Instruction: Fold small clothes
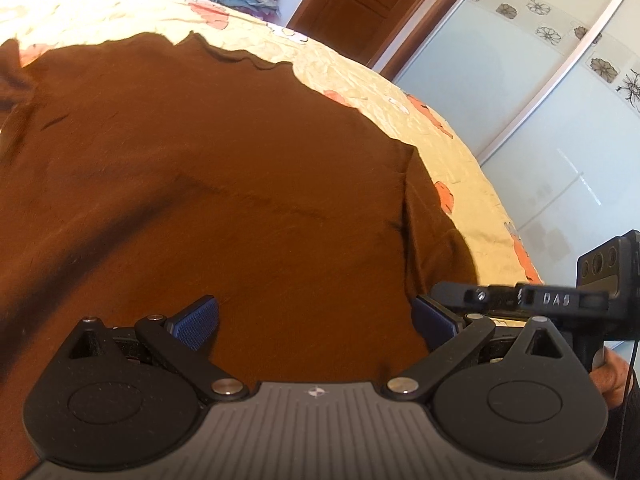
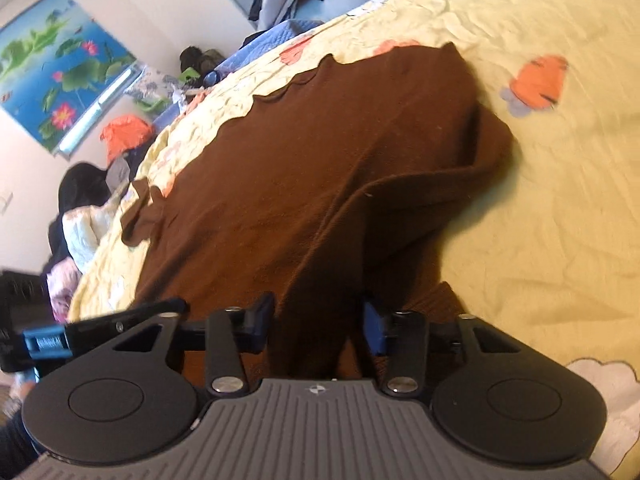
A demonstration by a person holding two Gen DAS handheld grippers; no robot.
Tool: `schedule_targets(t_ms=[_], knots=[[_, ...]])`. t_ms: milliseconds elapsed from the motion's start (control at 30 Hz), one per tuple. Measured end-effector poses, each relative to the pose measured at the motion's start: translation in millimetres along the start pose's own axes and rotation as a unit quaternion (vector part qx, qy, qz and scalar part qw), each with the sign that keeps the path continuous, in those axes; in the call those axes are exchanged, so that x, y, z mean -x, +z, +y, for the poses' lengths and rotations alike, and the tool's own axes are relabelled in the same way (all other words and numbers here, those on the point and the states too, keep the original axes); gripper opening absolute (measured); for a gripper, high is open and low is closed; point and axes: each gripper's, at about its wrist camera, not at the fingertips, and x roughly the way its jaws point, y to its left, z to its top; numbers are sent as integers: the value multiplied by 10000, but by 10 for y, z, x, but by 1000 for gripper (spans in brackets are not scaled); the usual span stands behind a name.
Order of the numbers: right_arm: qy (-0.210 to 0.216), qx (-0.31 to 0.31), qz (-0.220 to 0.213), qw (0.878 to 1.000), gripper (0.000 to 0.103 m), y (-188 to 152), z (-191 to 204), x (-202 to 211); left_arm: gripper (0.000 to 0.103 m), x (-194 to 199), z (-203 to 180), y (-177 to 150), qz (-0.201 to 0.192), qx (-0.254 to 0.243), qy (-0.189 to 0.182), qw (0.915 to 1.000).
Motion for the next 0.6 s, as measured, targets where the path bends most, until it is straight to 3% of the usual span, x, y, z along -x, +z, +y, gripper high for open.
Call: schedule_targets(t_ms=[33, 133, 233, 267, 333, 400, 467, 600], knots=[[97, -86, -14, 9999, 24, -6, -33, 9, 103, -9, 19, -5, 17, 25, -22, 10000], [212, -301, -85, 9993, 20, 68, -113, -62, 103, -22, 25, -6, 17, 26, -91, 10000], [1041, -780, -392, 9907, 18, 251, -24, 4, 103, 33, 15, 31, -145, 24, -233, 9996], [1469, -961, -615, 9825, 18, 329, 51, 69, 103, 68, 11, 54, -243, 6, -265, 9994], [2551, -1400, -1114, 9502, 18, 465, 160, 187, 103, 134, 19, 100, -412, -18, -271, 9988], [3160, -1631, -1401, 9241, 18, 548, 206, 213, 103, 183, 46, 134, -520, 16, -245, 9983], [3035, -1690, -1390, 9274, 18, 549, 166, 123, 103, 223, 112, 143, -561, 131, -275, 9980], [2390, -2742, -1149, 9244, 21, 288, -362, -368, 103, 188, 235, 75, -469, 468, -405, 9970]])
